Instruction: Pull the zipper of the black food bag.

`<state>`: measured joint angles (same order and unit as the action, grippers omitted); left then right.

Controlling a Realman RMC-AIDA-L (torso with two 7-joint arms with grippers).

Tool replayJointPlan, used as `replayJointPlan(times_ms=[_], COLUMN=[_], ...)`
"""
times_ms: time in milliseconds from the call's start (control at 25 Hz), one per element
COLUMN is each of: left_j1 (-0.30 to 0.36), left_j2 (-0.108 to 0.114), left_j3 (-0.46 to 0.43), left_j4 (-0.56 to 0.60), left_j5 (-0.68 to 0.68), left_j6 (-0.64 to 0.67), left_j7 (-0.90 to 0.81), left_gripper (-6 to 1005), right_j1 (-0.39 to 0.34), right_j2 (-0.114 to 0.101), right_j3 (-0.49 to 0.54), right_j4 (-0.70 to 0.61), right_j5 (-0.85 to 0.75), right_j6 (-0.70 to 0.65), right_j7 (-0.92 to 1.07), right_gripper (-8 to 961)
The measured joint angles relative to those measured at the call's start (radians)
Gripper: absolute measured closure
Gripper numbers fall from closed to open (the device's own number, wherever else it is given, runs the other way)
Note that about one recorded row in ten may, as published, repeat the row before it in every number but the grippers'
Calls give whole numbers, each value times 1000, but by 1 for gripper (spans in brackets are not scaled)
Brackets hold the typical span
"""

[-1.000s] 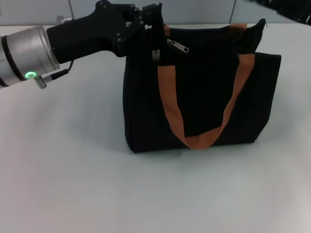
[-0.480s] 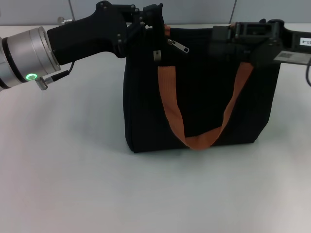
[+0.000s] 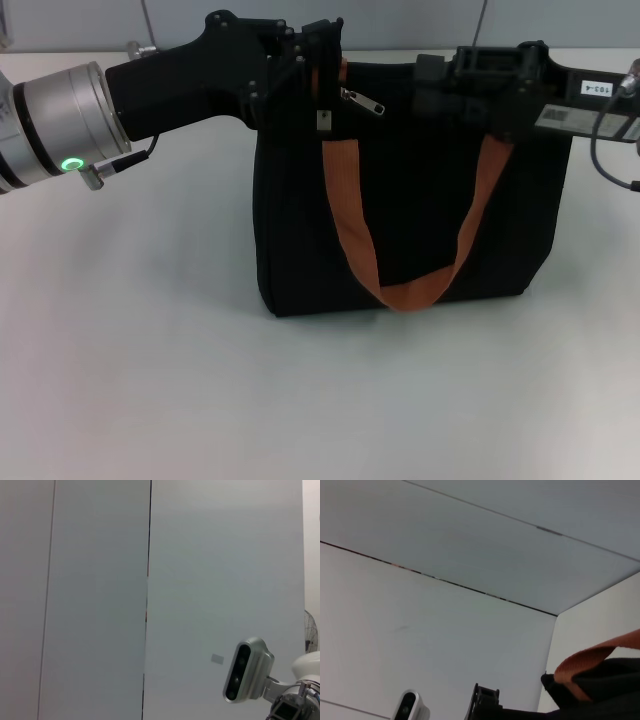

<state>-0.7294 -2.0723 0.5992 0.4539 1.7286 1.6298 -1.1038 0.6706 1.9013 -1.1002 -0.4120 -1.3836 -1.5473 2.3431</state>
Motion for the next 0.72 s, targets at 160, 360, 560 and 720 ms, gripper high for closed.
replayJointPlan(times_ms=[160, 360, 560, 720], left_j1=[-1, -5, -7, -10], left_j2=[0, 0, 0, 0], left_j3=[0, -1, -1, 0], left_j4=[0, 0, 0, 0], left_j5=[0, 0, 0, 0], left_j6=[0, 1, 1, 0], left_j7=[1, 1, 1, 1], left_gripper=[980, 980, 980, 980], right_j1=[13, 36, 48, 51], right_j2=[8, 22, 30, 35], right_j3=[2, 1, 1, 4], right_j4=[0, 1, 0, 0], right_j5=[-27, -76, -100, -100], right_j6=[6, 34, 55, 56], right_j7=[12, 42, 60, 61], right_gripper=[476, 476, 476, 476])
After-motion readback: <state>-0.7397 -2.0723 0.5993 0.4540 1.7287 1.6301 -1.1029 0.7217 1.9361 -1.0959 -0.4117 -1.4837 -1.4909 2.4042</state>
